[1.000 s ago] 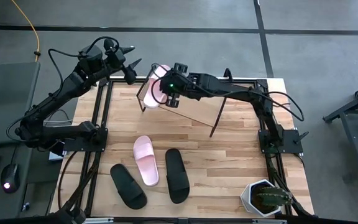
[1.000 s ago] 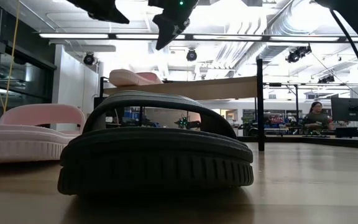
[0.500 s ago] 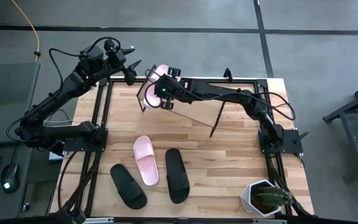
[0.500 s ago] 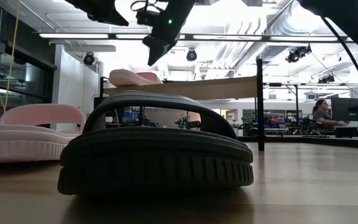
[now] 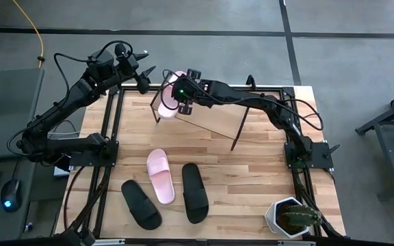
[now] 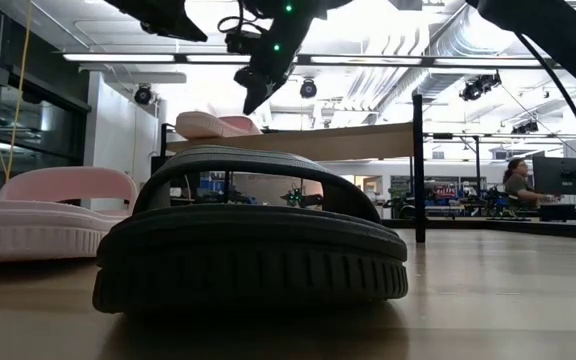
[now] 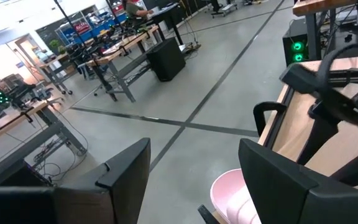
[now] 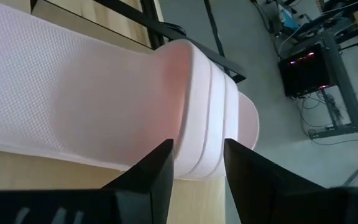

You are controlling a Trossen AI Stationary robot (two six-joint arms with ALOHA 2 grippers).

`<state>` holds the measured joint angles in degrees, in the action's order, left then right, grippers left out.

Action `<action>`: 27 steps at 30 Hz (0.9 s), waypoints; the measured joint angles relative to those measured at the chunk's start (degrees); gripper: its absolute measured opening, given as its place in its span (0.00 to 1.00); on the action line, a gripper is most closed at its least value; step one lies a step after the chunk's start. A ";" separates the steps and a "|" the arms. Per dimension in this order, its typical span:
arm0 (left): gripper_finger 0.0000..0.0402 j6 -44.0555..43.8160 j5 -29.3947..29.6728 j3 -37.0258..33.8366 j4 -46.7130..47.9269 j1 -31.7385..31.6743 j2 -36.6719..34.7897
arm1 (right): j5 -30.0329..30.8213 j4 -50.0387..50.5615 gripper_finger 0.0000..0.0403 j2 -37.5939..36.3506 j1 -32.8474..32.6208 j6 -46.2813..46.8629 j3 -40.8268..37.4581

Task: Pick and place slides into the shelf
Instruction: Put the right pink slide on the shelf

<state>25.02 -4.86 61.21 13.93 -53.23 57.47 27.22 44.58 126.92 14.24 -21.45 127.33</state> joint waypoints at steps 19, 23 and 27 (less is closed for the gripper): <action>0.58 0.00 -0.02 0.00 1.68 0.00 0.02 | 3.12 -2.38 0.32 2.62 0.39 -1.91 0.00; 0.58 0.00 -0.02 0.00 1.68 0.00 0.02 | 3.08 -1.70 0.28 2.62 0.39 -1.27 0.00; 0.58 0.00 -0.02 0.00 1.67 0.00 0.02 | 5.34 -0.43 0.14 2.63 0.22 -1.84 0.00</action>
<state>25.02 -4.89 61.21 15.61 -53.23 57.49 32.56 44.15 129.54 14.46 -23.28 127.33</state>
